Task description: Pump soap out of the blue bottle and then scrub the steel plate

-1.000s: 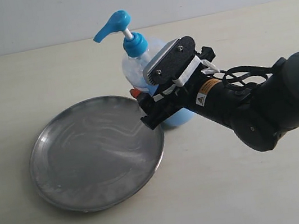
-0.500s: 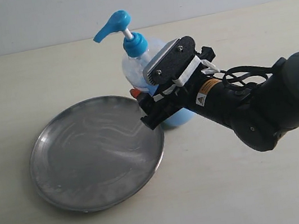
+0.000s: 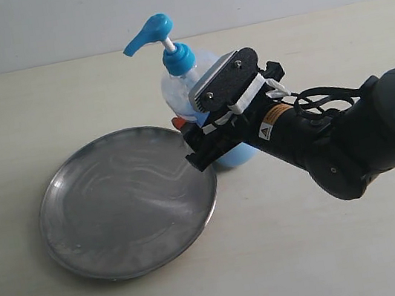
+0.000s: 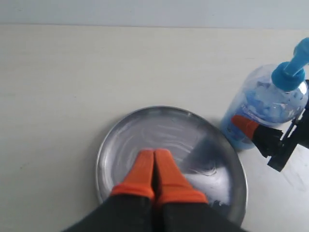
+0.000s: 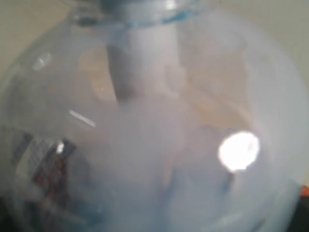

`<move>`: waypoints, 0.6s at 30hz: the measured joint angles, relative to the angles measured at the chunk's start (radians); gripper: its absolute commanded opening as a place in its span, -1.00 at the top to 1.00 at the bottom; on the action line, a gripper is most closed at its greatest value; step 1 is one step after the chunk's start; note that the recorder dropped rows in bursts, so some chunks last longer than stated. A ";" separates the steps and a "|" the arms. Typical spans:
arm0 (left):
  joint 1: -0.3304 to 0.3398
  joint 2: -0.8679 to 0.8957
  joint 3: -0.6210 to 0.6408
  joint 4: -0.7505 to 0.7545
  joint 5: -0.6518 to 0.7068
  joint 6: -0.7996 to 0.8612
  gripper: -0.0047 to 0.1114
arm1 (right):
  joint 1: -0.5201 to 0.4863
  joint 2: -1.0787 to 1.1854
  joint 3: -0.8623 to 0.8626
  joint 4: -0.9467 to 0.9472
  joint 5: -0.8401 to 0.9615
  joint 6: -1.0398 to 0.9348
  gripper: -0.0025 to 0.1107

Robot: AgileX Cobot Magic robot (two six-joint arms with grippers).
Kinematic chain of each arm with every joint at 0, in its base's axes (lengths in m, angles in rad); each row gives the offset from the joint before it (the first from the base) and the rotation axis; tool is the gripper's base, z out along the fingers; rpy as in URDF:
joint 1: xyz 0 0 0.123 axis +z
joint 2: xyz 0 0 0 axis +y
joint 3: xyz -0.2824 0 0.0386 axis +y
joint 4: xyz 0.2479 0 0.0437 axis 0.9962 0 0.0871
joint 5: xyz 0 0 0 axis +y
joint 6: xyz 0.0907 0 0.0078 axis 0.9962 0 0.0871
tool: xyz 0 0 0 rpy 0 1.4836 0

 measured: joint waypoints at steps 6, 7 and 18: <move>0.000 0.130 -0.102 -0.097 0.036 0.063 0.92 | 0.000 0.000 0.000 0.000 0.001 0.000 0.96; 0.000 0.145 -0.115 -0.117 0.041 0.073 0.92 | 0.000 0.000 0.000 0.000 0.001 0.000 0.96; -0.009 0.352 -0.296 -0.272 0.153 0.181 0.92 | 0.000 0.000 0.000 0.000 0.001 0.000 0.96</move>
